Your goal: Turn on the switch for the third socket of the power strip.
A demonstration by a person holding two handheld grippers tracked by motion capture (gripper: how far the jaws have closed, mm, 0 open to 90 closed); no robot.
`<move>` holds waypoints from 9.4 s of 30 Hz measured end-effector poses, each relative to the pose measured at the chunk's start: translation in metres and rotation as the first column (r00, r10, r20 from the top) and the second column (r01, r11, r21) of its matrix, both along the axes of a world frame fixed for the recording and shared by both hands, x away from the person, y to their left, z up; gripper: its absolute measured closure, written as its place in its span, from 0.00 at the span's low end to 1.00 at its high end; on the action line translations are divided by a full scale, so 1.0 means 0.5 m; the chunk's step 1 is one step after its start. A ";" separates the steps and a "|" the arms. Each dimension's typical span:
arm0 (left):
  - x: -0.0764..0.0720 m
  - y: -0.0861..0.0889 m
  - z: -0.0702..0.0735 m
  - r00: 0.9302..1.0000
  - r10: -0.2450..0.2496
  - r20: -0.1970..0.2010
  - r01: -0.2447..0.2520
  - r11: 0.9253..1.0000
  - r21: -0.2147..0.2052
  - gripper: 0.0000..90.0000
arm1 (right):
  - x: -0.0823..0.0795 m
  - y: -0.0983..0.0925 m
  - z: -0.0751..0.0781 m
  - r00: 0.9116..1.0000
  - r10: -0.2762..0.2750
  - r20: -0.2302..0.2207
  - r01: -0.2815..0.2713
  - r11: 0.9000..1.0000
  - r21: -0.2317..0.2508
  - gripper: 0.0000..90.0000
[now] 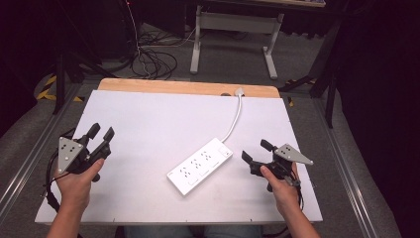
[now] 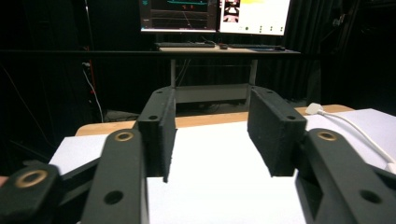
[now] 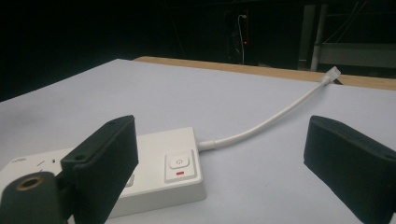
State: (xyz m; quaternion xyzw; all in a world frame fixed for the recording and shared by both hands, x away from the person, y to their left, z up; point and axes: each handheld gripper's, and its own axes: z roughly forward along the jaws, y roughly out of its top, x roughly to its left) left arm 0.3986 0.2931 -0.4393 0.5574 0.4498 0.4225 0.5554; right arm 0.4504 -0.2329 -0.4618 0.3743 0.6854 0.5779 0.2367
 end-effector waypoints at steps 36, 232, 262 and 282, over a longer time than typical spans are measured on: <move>0.001 -0.003 0.007 0.999 -0.047 -0.026 0.048 0.997 0.057 1.00 | -0.002 0.001 -0.001 1.000 0.004 -0.011 -0.004 1.000 -0.004 0.13; 0.020 -0.346 -0.076 0.686 -0.610 -0.395 0.727 0.592 0.348 1.00 | -0.021 -0.021 -0.016 0.997 -0.034 -0.068 0.031 0.998 -0.051 0.15; 0.017 -0.372 -0.099 0.651 -0.617 -0.443 0.759 0.541 0.362 1.00 | -0.022 -0.022 -0.016 0.997 -0.036 -0.069 0.033 0.998 -0.051 0.15; 0.017 -0.377 -0.098 0.655 -0.613 -0.442 0.756 0.540 0.370 1.00 | -0.023 -0.022 -0.016 0.997 -0.036 -0.069 0.033 0.998 -0.052 0.15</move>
